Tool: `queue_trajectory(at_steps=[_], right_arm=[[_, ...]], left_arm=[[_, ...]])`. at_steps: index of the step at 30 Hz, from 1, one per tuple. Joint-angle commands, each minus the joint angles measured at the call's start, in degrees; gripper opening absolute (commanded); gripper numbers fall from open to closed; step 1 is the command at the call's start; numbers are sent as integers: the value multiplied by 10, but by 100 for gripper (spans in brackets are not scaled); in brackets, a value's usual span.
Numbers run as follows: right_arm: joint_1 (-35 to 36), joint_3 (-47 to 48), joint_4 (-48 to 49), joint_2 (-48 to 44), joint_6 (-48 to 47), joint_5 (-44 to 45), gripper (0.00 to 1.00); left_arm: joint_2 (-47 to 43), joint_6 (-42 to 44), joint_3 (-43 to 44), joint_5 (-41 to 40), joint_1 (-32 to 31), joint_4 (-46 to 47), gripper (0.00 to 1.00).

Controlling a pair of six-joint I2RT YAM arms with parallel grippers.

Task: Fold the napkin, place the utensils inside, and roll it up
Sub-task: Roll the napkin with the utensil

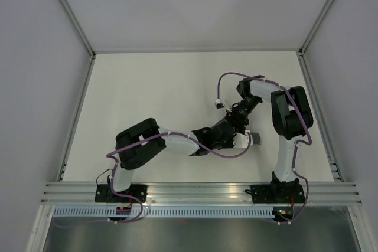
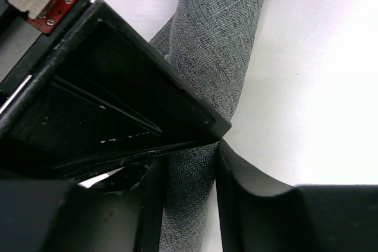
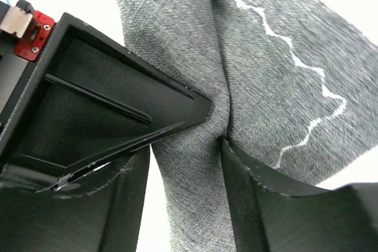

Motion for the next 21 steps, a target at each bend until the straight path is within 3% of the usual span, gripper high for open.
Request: queue_trajectory(at_steps=[1, 7, 15, 21], right_arm=[[1, 5, 87, -6, 1, 30, 59], [-10, 19, 82, -43, 24, 10, 64], [-50, 60, 39, -73, 36, -35, 67], [-127, 55, 109, -144, 98, -91, 68]], left_arm=[[24, 11, 16, 41, 4, -50, 37], [28, 4, 34, 65, 8, -86, 22], [29, -16, 72, 144, 26, -155, 21], [41, -43, 115, 216, 51, -233, 21]])
